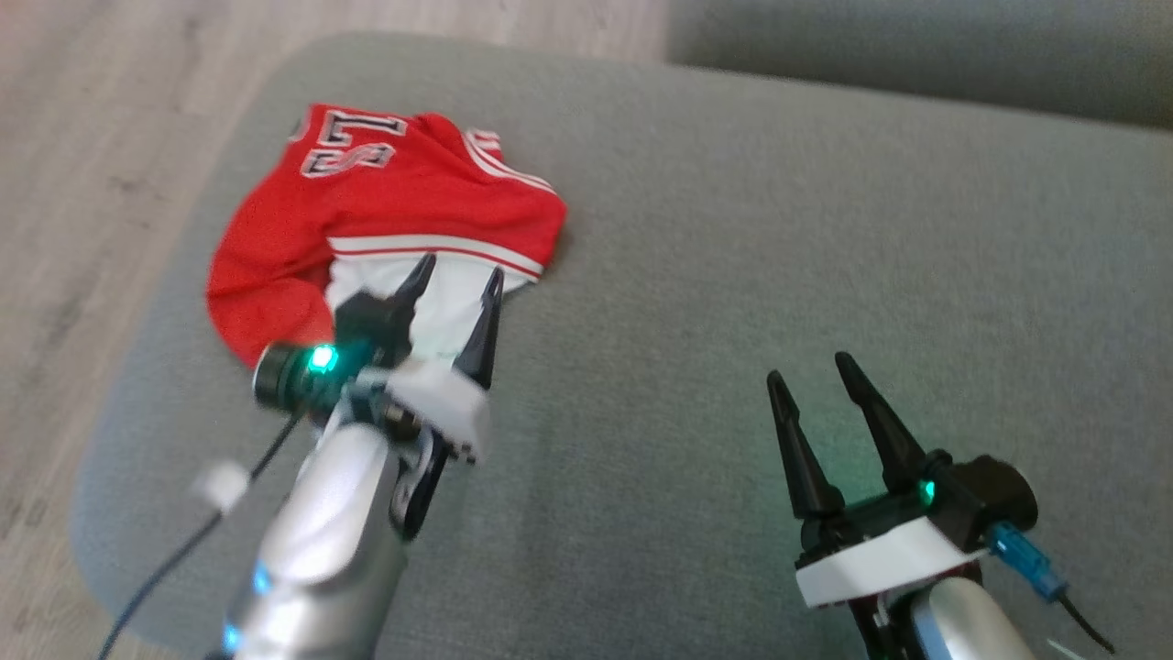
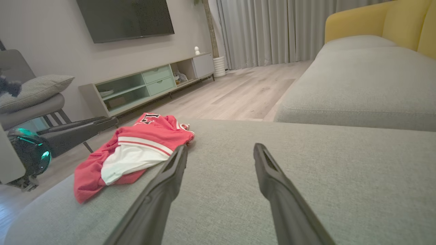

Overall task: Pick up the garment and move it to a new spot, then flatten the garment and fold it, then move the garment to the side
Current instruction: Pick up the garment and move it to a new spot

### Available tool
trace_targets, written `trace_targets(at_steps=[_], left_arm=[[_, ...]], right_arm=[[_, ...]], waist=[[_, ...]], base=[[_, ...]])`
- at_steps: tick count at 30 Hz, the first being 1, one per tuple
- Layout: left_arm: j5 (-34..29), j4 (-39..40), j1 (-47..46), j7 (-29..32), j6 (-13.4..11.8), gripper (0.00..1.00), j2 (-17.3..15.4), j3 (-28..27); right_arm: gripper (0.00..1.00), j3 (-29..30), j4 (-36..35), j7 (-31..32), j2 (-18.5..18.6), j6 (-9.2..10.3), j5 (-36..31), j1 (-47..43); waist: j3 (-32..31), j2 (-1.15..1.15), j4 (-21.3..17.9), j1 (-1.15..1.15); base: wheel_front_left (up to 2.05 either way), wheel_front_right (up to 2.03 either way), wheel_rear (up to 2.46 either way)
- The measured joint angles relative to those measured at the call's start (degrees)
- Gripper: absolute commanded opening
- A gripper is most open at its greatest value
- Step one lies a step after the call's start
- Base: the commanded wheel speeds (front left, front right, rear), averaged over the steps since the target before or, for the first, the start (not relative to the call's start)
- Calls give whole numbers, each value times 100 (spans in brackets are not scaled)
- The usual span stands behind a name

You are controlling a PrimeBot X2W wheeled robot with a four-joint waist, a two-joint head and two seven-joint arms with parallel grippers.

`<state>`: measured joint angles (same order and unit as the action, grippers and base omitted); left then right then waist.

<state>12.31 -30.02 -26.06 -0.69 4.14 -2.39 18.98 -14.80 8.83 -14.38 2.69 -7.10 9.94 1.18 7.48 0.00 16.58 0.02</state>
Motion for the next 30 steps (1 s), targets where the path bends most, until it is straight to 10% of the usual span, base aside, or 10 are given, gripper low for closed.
trace_targets(at_steps=[23, 24, 25, 30], left_arm=[[266, -3252, -2676, 255, -65, 100, 90, 490], [298, -3316, -2721, 245, -64, 33, 91, 487], [307, -3382, -2768, 176, -47, 0, 92, 500], [333, -3546, -2783, -249, 142, 0, 102, 570]], right_arm=[[100, -78, -160, 0, 9, 0, -221, 618], [100, -80, -160, 0, 9, 0, -221, 638], [100, -82, -162, 0, 9, 0, -220, 652], [100, -77, -103, 0, 10, 0, -177, 649]], waist=[[1474, 0, -900, -1], [1483, 0, -917, -1], [1488, 0, -930, -2], [1362, 0, -936, -2]], base=[[0, 0, 0], [0, 0, 0], [0, 0, 0], [0, 0, 0]])
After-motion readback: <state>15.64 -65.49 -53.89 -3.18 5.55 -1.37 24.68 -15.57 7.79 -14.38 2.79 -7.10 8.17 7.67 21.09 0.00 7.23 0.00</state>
